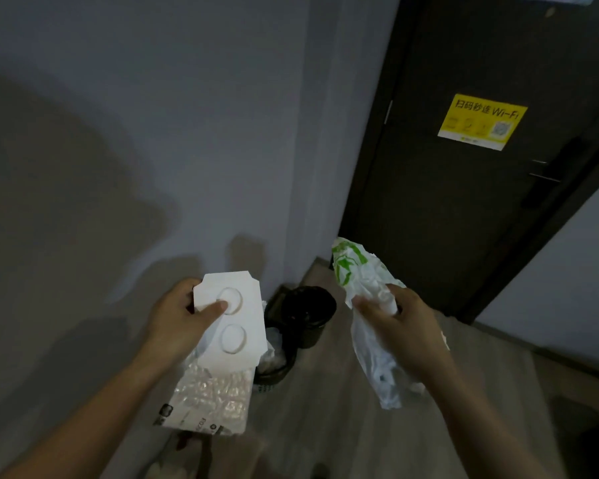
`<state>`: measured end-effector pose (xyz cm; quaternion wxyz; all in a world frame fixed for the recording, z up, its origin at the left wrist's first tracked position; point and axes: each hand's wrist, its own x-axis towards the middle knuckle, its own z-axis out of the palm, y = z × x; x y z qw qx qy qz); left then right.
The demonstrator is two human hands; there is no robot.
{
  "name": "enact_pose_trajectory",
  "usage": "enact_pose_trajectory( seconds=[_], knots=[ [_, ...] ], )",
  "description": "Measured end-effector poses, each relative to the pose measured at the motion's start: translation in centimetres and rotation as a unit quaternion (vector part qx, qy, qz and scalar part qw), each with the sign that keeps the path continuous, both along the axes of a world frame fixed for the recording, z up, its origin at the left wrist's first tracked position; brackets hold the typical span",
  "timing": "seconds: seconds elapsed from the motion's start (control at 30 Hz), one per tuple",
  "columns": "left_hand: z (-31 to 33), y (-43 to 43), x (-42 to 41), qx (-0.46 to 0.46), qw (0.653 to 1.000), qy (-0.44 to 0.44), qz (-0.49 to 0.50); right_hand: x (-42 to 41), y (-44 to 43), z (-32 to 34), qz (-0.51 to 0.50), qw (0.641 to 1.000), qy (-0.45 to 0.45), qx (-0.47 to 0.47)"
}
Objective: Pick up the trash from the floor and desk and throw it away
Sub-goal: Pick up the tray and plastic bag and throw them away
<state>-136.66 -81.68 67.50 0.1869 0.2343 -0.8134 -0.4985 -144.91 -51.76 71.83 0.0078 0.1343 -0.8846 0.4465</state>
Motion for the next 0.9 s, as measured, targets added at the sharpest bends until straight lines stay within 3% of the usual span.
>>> enact_pose_trajectory(
  seconds=[0.23,0.43,0.63,0.9],
  knots=[
    [-2.3,0.6,-10.6,-0.043,0.998,-0.042,0.031,-12.9,-0.9,-2.4,0.050,0.997,-0.053,-0.011],
    [-5.5,1.9,-16.7,0.004,0.993,-0.095,0.073,-22.5,-1.5,-5.8,0.088,0.990,-0.099,0.042],
    [-9.2,0.5,-21.0,0.011,0.985,-0.141,0.097,-27.9,-4.3,-10.1,0.100,0.984,-0.139,0.038],
    [-17.6,-4.2,-27.3,0.134,0.965,-0.207,0.086,-31.8,-7.4,-16.5,0.039,0.977,-0.194,0.077]
  ],
)
